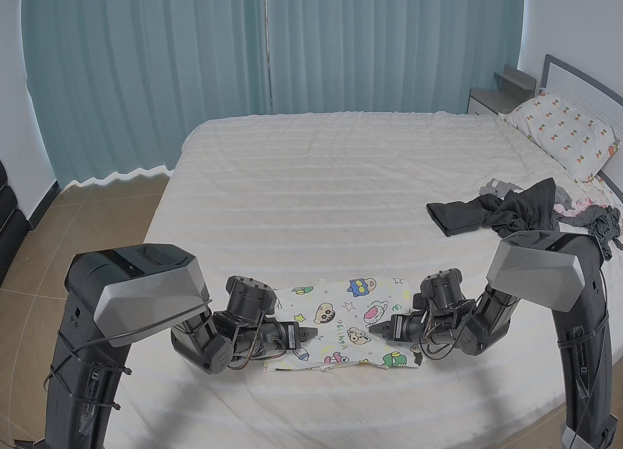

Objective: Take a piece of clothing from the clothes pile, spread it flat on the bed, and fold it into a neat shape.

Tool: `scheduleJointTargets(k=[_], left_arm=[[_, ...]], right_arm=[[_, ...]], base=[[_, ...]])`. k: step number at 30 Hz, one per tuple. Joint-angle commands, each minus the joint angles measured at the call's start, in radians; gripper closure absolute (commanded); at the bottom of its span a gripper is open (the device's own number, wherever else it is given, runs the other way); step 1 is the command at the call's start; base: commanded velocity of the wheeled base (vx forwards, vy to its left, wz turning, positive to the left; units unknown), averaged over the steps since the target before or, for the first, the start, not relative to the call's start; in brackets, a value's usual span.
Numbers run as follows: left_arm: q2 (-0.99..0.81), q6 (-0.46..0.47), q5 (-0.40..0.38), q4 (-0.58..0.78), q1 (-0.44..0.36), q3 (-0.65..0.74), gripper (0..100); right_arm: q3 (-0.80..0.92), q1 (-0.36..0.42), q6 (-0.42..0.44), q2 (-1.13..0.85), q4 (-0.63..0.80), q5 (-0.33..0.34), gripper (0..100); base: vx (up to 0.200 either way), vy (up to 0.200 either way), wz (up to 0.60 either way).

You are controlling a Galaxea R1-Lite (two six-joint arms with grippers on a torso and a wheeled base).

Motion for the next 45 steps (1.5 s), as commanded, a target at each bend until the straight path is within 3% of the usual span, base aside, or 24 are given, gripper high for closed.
scheduleJointTargets(k=[1,10,17,21,45], left_arm=[[0.0,0.0,0.002,-0.001,-0.008,0.007,100],[-0.05,-0.011,0.021,-0.004,-0.008,0.064,100],[-0.144,-0.112,0.05,-0.007,-0.008,0.085,100],[-0.176,-0.114,0.052,-0.007,-0.012,0.11,100],[-0.267,-0.151,0.05,-0.007,-0.127,0.18,100]], right_arm=[[-0.013,0.005,0.004,0.003,-0.004,-0.006,100],[0.041,0.009,0.102,-0.043,-0.063,-0.009,100],[0.128,0.035,0.177,-0.152,-0.145,-0.009,100],[0.151,0.038,0.178,-0.186,-0.145,-0.009,100],[0.352,0.015,0.177,-0.367,-0.148,-0.014,100]], base=[[0.0,0.0,0.0],[0.0,0.0,0.0],[0.0,0.0,0.0],[0.0,0.0,0.0],[0.0,-0.2,0.0]])
